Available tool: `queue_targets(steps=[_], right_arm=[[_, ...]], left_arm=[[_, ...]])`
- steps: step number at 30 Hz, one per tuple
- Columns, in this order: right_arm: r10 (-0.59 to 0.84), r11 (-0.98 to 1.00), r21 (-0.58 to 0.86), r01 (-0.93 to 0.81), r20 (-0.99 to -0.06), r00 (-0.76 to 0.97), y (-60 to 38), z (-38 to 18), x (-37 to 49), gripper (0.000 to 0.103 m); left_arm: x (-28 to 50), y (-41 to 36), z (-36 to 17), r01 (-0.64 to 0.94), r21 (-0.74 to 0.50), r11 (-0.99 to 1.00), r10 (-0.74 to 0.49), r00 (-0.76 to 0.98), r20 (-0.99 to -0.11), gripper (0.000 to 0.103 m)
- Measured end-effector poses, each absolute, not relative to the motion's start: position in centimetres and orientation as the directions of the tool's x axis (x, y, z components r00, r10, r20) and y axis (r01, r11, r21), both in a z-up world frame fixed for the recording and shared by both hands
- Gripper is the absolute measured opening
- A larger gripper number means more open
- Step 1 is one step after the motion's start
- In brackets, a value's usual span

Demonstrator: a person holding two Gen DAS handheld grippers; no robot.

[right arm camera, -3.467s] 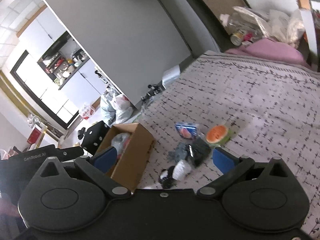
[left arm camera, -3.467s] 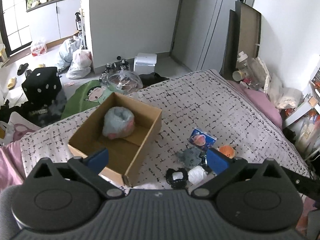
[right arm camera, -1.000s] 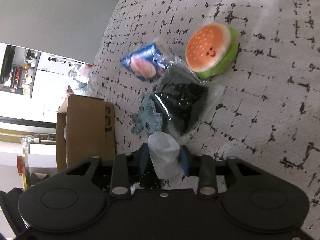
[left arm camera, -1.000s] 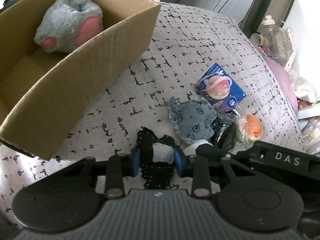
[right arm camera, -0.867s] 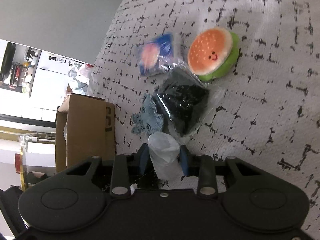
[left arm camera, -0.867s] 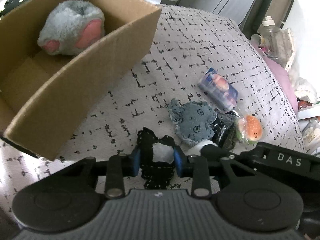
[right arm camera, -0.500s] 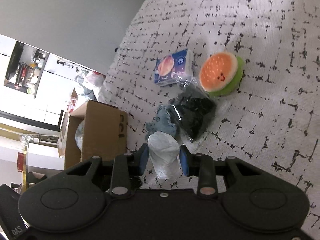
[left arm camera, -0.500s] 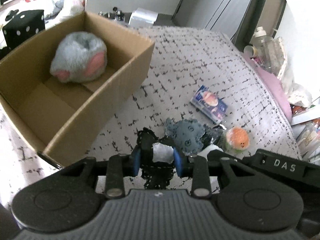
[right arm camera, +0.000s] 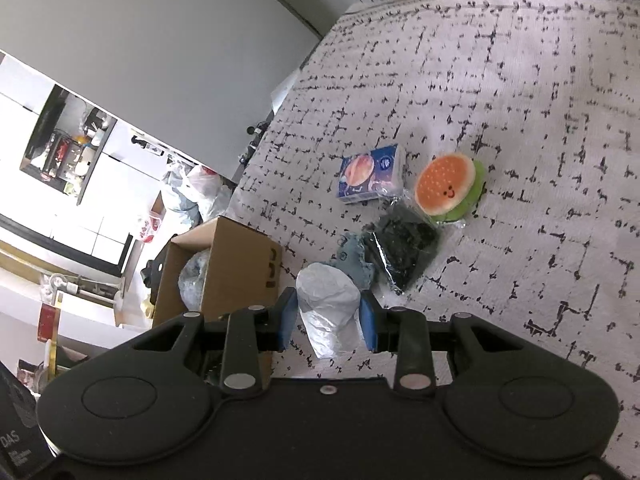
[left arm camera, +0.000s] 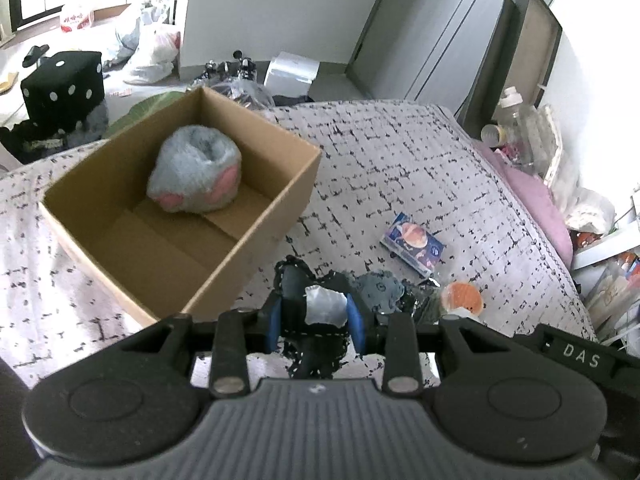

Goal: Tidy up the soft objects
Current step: 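Carry both held items over the box with both grippers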

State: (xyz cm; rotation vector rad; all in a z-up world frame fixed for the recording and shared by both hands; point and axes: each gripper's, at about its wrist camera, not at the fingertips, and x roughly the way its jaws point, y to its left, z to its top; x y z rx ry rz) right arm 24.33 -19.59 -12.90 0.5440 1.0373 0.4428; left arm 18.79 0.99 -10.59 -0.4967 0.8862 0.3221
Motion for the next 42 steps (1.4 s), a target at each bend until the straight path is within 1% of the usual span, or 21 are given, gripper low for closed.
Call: queue_targets(steps=[6,18,30,42], right_arm=[[0.568,0.791,0.603,-0.104,-0.66,0.491,-19.9,-11.0,23.0,0.033],[0.546,0.818,0.539,-0.201,-0.615,0.569,-18.4,-7.6,21.5,0.033],[0.537,0.834,0.459,-0.306,-0.545,0.644,-16.4,-4.1,20.1,0.033],[0.574,0.814,0.441,-0.379,-0.503,0.646,-13.1,-3.9,20.0,0.033]], left_arm=[[17.9,1.3,-8.6,-0.435,-0.281,0.856,0.048,0.607,-0.793,0.032],[16.3,3.0,-5.1,-0.385,-0.269,0.883,0.046,0.641,-0.766,0.033],[15.6,6.1,-3.7,-0.372,-0.245,0.895,0.07,0.66,-0.748,0.033],[15.8,9.5,-3.6,-0.375,-0.236,0.896,0.086,0.669,-0.739,0.033]])
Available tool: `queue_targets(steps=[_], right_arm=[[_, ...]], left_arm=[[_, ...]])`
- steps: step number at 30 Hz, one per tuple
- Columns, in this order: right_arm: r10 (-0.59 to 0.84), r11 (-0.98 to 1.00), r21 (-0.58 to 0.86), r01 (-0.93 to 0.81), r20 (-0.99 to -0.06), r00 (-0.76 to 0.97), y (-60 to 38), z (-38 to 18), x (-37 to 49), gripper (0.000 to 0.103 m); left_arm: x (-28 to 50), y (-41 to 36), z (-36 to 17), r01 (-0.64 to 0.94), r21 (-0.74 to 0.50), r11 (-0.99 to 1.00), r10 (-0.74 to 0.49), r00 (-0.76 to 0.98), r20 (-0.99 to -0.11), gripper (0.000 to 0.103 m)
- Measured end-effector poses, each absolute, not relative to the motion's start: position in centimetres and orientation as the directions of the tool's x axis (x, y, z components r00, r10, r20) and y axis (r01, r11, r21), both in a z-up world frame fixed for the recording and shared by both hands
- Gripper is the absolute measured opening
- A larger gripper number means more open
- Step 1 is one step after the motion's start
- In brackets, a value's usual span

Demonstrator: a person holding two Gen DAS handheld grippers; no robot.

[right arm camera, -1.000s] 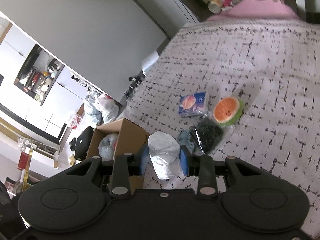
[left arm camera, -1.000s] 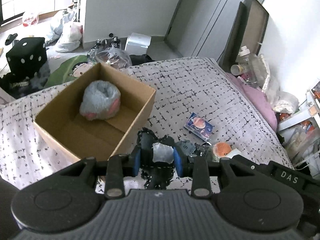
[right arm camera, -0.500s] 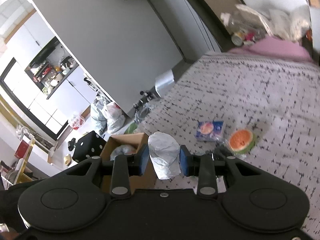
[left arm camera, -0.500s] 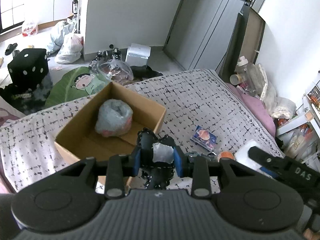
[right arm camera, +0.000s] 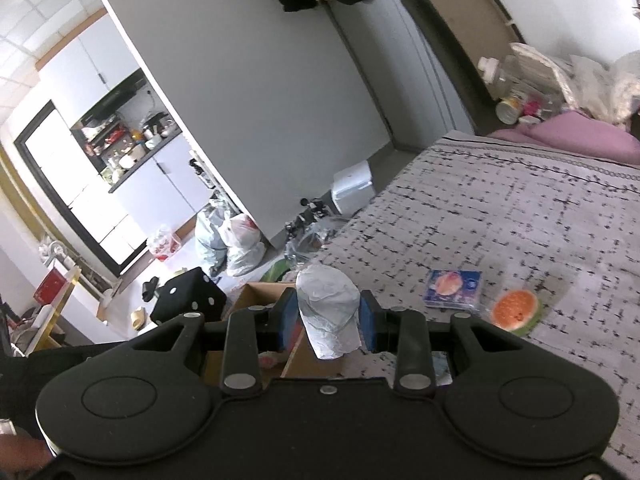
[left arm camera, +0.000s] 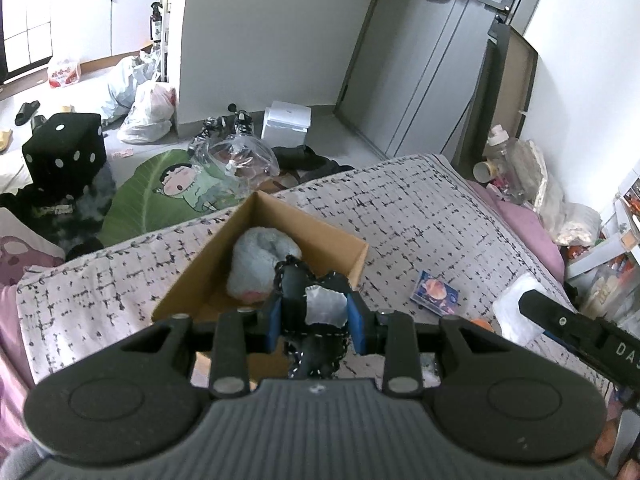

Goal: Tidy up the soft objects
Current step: 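Carry both held items over the box with both grippers, then open the right gripper over the box while the left releases its item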

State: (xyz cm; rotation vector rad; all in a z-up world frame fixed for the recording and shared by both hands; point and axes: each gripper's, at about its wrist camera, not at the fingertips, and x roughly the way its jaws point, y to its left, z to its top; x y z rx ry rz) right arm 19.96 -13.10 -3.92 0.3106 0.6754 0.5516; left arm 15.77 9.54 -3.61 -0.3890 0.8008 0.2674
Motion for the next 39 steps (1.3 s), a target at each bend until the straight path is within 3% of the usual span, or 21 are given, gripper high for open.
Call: queue_targets(steps=[13,39], right_arm=[[0.612,0.791,0.396,-0.467,-0.534,0.583,-8.6,-4.8,20.7,0.033],[0.602,0.796,0.383,-0.469,-0.581,0.548,-2.4,-7.8,22.0,0.033]], left_arm=[[17.6,13.2,-5.9,-0.397,-0.235,0.887,0.09,0.649,-0.755,0.033],[20.9,17.8,-12.3,-0.397,-0.247,0.884,0.047,0.6,-0.799,0.035]])
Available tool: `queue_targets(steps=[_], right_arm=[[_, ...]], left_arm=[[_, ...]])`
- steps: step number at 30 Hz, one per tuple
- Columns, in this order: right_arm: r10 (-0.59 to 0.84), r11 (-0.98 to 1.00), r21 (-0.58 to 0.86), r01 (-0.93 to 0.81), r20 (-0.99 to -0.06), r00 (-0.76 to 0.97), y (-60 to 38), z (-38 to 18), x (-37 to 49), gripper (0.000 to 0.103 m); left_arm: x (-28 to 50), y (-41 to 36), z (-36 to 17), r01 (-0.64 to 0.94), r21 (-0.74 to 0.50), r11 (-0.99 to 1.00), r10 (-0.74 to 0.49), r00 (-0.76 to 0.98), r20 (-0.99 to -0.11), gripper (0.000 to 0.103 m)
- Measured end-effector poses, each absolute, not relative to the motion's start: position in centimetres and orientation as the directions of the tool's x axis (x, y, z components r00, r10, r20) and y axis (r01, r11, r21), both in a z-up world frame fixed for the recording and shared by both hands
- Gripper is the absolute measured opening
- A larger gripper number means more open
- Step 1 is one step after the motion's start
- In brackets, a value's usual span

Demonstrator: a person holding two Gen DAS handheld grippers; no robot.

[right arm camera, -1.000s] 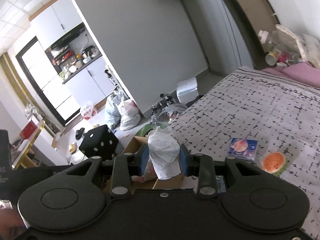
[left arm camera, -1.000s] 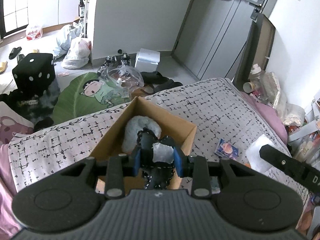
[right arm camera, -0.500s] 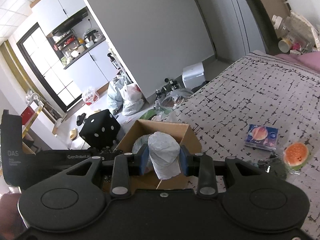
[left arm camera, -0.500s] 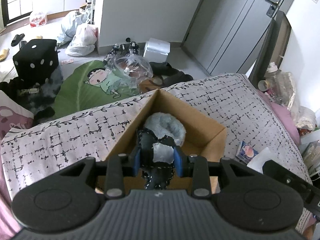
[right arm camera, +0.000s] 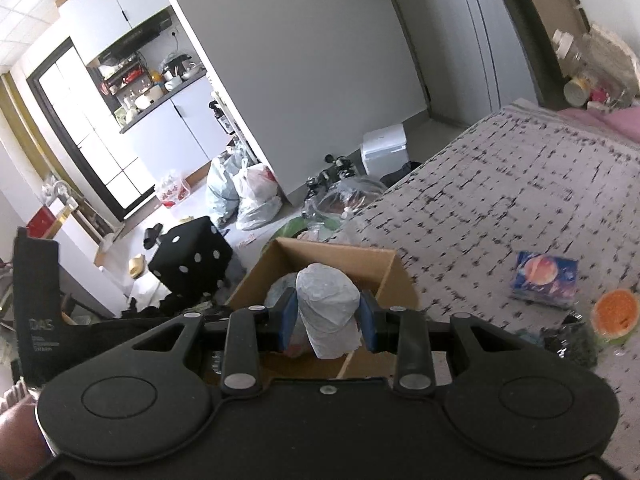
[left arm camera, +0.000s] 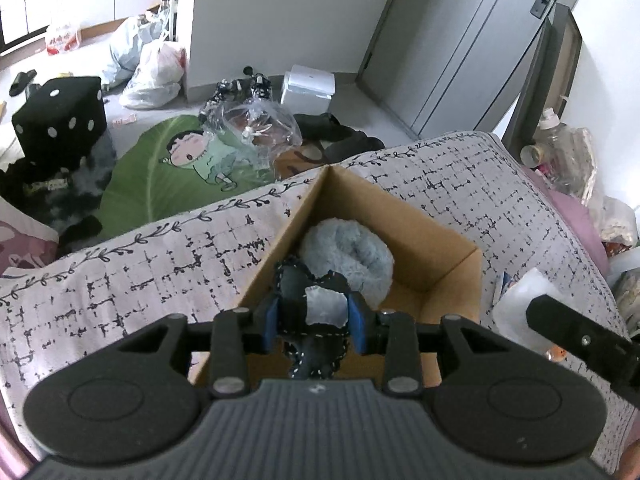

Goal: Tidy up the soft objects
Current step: 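Open the right gripper over the box while the left releases its item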

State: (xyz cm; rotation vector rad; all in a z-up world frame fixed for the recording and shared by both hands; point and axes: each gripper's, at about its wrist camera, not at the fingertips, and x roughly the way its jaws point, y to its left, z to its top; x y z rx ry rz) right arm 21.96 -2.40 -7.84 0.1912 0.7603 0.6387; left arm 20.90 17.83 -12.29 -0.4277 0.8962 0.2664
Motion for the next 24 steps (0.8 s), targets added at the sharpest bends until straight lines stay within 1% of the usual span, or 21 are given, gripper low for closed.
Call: queue_targets(steps=[4,7,9,11,15,19,21,23,24], right_arm=[[0.605,0.792,0.374,-0.482,-0.586,0.539,-1.4,-8.1,21.7,0.033],[0.607,0.788,0.367,-0.494,-0.591,0.531,-0.8,-8.3,21.5,0.033],[0.61,0.786,0.371,-0.495,-0.595,0.523,-0.5,-8.5,21.5,0.033],[0.605,0.789,0.366,-0.493,-0.601,0.522,-0.2,-8.7,21.6,0.033],[0.609,0.787,0.37,-0.494,-0.597,0.522,0.2,-8.8,21.6,0.033],[0.628,0.775,0.397,-0.492,-0.573,0.527,0.1,-8.9,21.7,0.034],[0.627,0.778,0.42,-0.467,-0.568,0.533,-0.3,-8.8,21.9,0.037],[0.634,0.773,0.444,-0.454,-0.563,0.53,-0.9,-8.2,22.1,0.054],[0.646,0.763,0.463,-0.45,-0.546,0.534,-1.4,-7.8,22.2,0.057]], left_arm=[[20.9,18.1,-12.3,-0.391,-0.272,0.88,0.022,0.604,-0.797,0.039],[20.6,18.2,-11.9,-0.383,-0.287,0.878,0.011,0.616,-0.788,0.044],[20.4,18.2,-11.4,-0.377,-0.29,0.88,0.011,0.625,-0.781,0.051],[20.3,18.3,-11.0,-0.377,-0.29,0.879,0.015,0.631,-0.775,0.054],[19.9,18.7,-10.4,-0.39,-0.298,0.871,0.021,0.638,-0.77,0.055],[19.5,19.1,-9.9,-0.407,-0.296,0.864,0.035,0.636,-0.771,0.055],[19.3,19.2,-9.7,-0.417,-0.287,0.863,0.046,0.628,-0.777,0.055],[19.1,19.1,-9.4,-0.42,-0.284,0.862,0.047,0.623,-0.781,0.055],[19.0,19.1,-9.2,-0.423,-0.287,0.86,0.045,0.623,-0.781,0.056]])
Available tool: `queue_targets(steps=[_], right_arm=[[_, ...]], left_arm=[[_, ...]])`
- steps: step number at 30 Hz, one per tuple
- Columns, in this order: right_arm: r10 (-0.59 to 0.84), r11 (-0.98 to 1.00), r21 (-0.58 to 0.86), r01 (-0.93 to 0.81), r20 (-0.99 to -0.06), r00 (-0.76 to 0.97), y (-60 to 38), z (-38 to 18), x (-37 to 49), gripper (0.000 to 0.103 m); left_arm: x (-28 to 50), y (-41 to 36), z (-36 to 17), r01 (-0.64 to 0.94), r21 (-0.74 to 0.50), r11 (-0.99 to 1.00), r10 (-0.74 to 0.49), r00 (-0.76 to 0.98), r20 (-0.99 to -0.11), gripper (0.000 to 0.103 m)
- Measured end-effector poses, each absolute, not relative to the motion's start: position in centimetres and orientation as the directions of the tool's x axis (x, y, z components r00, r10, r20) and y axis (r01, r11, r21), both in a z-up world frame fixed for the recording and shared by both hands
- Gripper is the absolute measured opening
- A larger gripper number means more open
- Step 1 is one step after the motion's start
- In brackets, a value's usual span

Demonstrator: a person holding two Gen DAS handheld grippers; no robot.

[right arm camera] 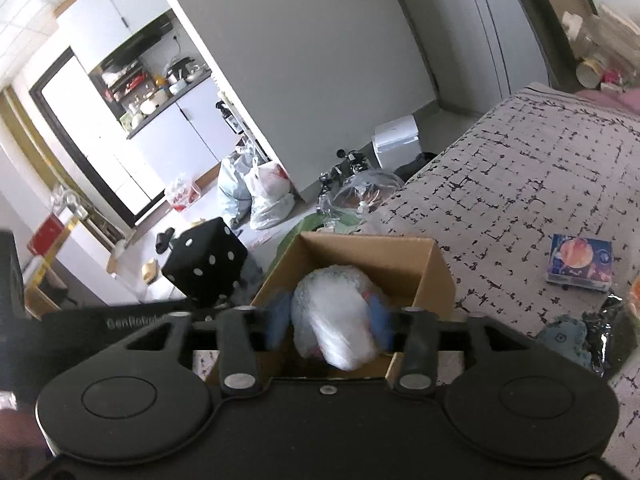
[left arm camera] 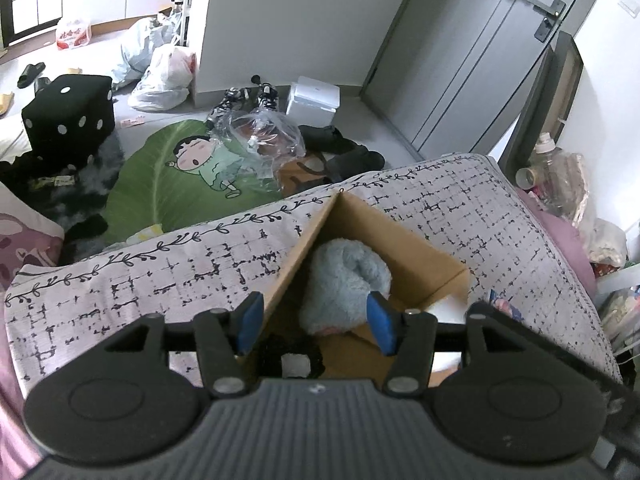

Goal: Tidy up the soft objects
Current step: 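Open the right gripper over the box while the left releases its item, then move both open grippers from the box toward the grey-blue plush on the bed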

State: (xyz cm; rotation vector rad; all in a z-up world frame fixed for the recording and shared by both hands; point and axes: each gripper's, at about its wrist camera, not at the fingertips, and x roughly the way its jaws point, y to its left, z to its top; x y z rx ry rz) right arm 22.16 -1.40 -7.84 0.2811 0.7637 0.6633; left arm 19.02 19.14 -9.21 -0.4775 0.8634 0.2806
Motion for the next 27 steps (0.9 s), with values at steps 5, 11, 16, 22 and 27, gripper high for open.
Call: queue_targets(steps=[5,11,16,22,27], right_arm=[[0.618,0.785,0.474,-0.399,-0.556,0.556,-3.1,-6.5,22.7,0.064],[0.551,0.834,0.442,-0.33,-0.636,0.541,-5.0,-6.5,22.8,0.075],[0.551,0.834,0.443,-0.328,-0.651,0.522,-6.4,-6.3,22.1,0.085],[0.56,0.828,0.452,-0.331,-0.637,0.53,-8.5,-5.4,21.6,0.093],[0.568,0.823,0.458,-0.336,-0.632,0.528,-10.6,-5.0,21.8,0.101]], left_arm=[[18.6,18.6,-7.9,-0.418,-0.293,0.86,0.045,0.633,-0.773,0.07],[18.5,17.3,-6.9,-0.393,-0.281,0.875,0.042,0.642,-0.766,0.084],[18.4,16.0,-6.6,-0.386,-0.29,0.876,0.032,0.646,-0.763,0.095],[18.3,14.2,-5.7,-0.375,-0.274,0.886,0.037,0.646,-0.763,0.101],[18.4,12.4,-5.0,-0.381,-0.25,0.89,0.054,0.634,-0.771,0.103]])
